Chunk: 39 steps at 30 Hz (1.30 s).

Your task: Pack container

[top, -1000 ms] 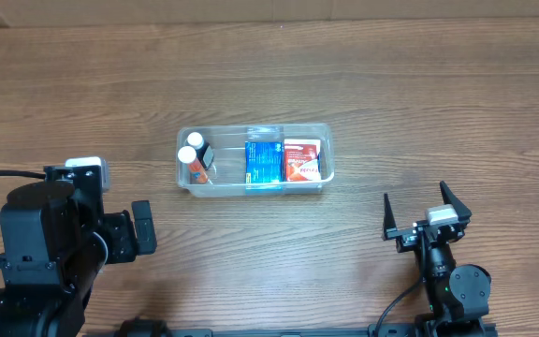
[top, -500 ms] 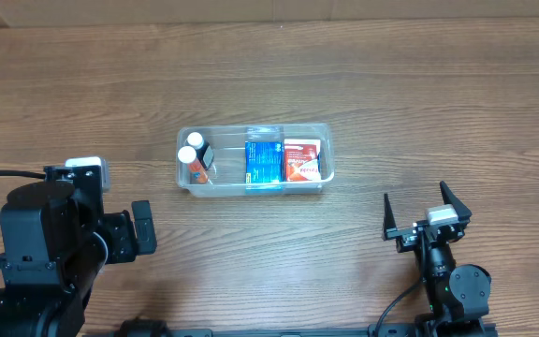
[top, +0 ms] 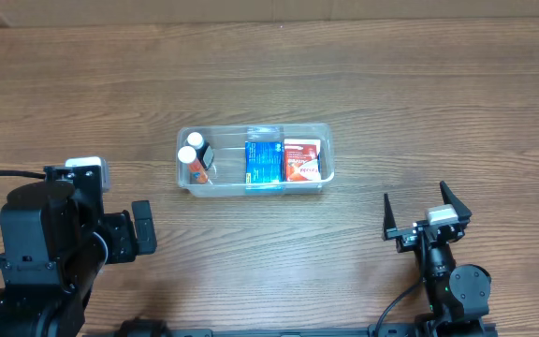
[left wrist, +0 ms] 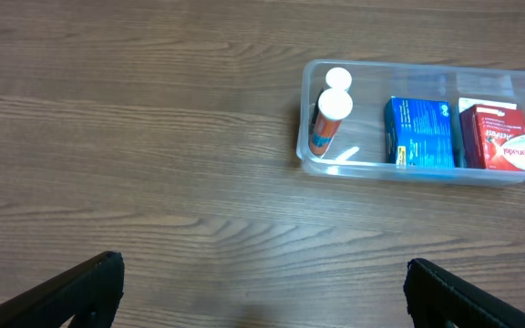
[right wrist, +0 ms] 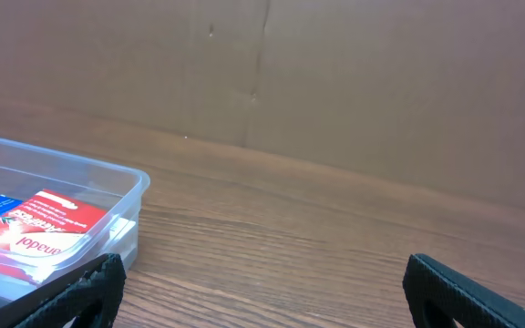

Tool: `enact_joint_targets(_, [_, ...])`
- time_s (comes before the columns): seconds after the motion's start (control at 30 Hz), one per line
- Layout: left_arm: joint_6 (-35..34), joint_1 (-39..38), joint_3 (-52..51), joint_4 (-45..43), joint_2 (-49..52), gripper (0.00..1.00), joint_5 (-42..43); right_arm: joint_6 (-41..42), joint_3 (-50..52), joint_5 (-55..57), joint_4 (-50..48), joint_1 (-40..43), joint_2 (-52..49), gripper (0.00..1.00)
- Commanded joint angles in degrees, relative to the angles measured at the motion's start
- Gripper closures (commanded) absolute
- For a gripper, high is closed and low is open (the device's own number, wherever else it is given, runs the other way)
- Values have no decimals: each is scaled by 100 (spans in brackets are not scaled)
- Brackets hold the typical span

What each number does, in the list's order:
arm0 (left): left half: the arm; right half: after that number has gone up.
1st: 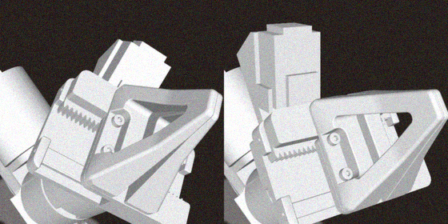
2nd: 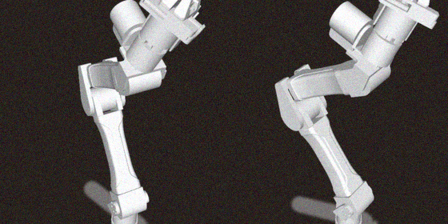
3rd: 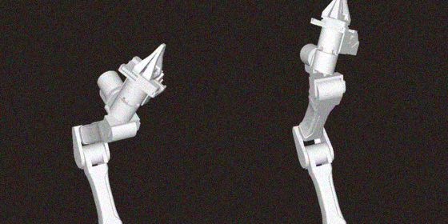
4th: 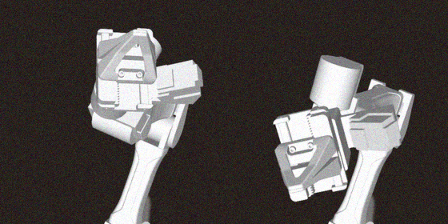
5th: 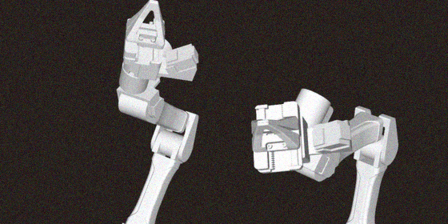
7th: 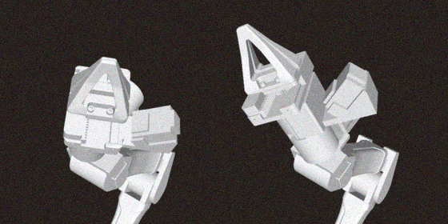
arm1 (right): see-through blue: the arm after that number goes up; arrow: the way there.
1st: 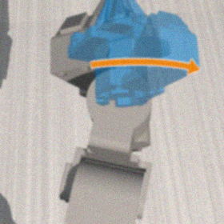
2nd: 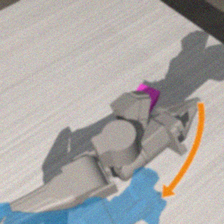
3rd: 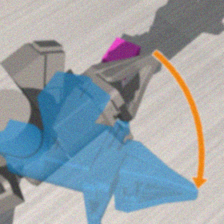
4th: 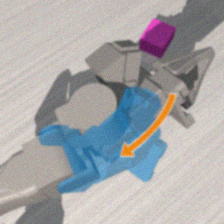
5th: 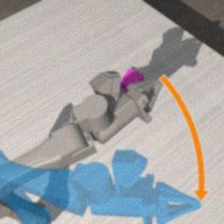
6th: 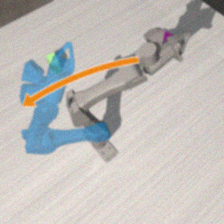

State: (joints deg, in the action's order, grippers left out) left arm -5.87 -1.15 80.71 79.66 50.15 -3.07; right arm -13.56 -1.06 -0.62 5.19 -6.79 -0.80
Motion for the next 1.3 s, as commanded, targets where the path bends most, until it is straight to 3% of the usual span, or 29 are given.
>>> enact_joint_targets(0.0, [11,-37,2,103,-50,0,-79,-13,59,50,-35,26,63,0])
enact_joint_targets(0.2, [208,-31,-267,72,-487,0,-168,-15,59,50,-33,26,63,0])
enact_joint_targets(0.37, [229,-26,-1202,-420,-1266,0,-356,-15,59,50,-33,26,63,0])
enact_joint_targets(0.77, [334,-26,-3713,-2168,-3091,0,-339,-13,59,50,-33,26,63,0])
enact_joint_targets(1.27, [422,125,-6063,-4310,-4911,0,-107,-15,59,50,-33,26,63,0])
